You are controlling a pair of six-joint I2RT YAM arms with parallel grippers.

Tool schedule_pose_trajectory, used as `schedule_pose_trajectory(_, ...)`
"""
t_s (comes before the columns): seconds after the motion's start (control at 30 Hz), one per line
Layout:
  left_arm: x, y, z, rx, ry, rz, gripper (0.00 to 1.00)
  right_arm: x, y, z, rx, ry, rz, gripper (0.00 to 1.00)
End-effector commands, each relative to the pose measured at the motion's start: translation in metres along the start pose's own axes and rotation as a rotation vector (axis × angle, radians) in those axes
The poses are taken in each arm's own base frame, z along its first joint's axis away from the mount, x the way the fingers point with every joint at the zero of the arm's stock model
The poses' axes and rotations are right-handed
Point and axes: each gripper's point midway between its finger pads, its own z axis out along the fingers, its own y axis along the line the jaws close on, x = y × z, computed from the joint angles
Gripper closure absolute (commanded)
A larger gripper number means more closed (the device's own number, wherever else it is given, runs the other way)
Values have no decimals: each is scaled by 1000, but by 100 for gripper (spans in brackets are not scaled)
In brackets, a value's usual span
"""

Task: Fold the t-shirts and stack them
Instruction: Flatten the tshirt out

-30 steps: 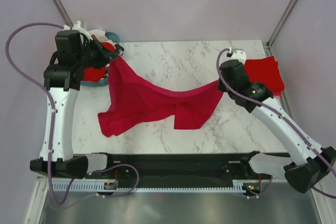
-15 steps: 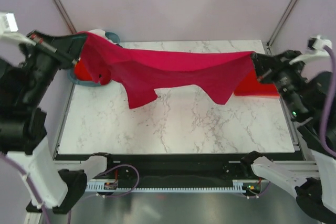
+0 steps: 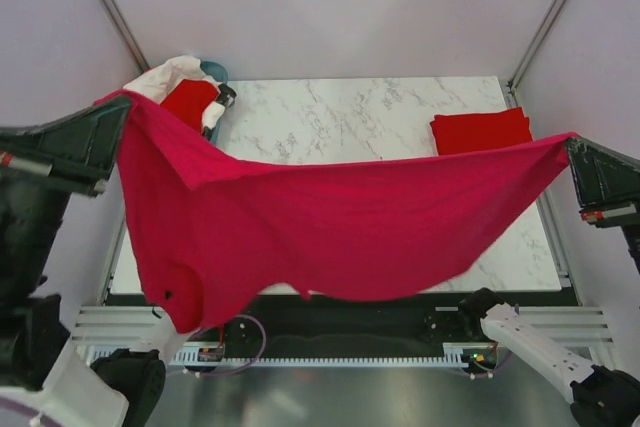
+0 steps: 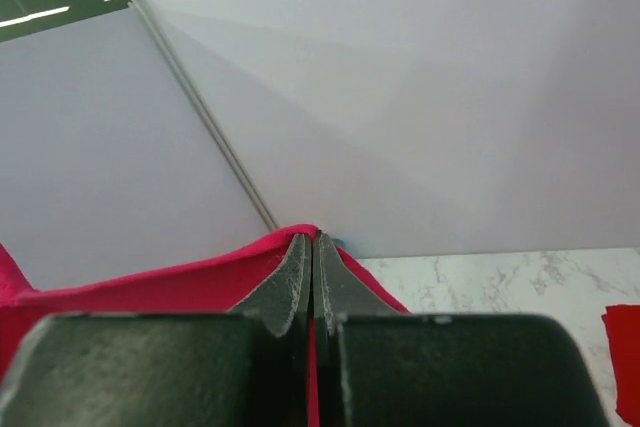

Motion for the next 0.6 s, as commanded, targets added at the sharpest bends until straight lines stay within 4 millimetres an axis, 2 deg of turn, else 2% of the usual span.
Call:
schedule_pose_trajectory(0.0, 54, 56, 67, -77, 179, -122, 98, 25, -27, 21, 131, 41, -24, 100)
schedule_pose_trajectory(0.03, 73, 73, 77, -101, 228, -141, 98, 43, -39, 30, 179, 79, -39, 100)
schedule_pose_trajectory(0.1, 91, 94, 92, -128, 264, -144, 98, 58, -63, 38, 292, 81, -54, 100)
schedule_pose_trajectory(0.13, 100, 106, 98, -150, 279, -144, 98, 81, -79, 48, 346, 111, -72, 100)
schedule_pose_trajectory(0.2, 130, 140, 111, -206, 325, -161, 98, 100, -101, 54, 442, 119, -95, 100)
schedule_pose_trajectory(0.23, 155, 163, 115, -247, 371, -181, 98, 125, -114, 64, 479, 156, -118, 100)
schedule_pose_trajectory(0.3, 173, 181, 126, -256, 386, -200, 98, 146, -131, 72, 540, 174, -143, 100)
schedule_pose_trajectory(0.33, 199, 204, 133, -290, 440, -228, 98, 168, -141, 83, 567, 205, -162, 100)
schedule_pose_trajectory(0.37, 206, 211, 139, -291, 445, -237, 98, 174, -146, 89, 589, 210, -179, 100)
schedule_pose_trajectory(0.4, 226, 231, 149, -323, 486, -259, 98, 185, -153, 102, 617, 221, -209, 100)
schedule_pose_trajectory(0.5, 234, 241, 173, -314, 504, -290, 98, 190, -155, 126, 638, 237, -244, 100)
schedule_pose_trajectory(0.53, 230, 235, 190, -272, 508, -308, 98, 186, -148, 144, 621, 235, -250, 100)
schedule_pose_trajectory(0.57, 222, 227, 199, -241, 500, -316, 98, 182, -143, 152, 606, 231, -245, 100)
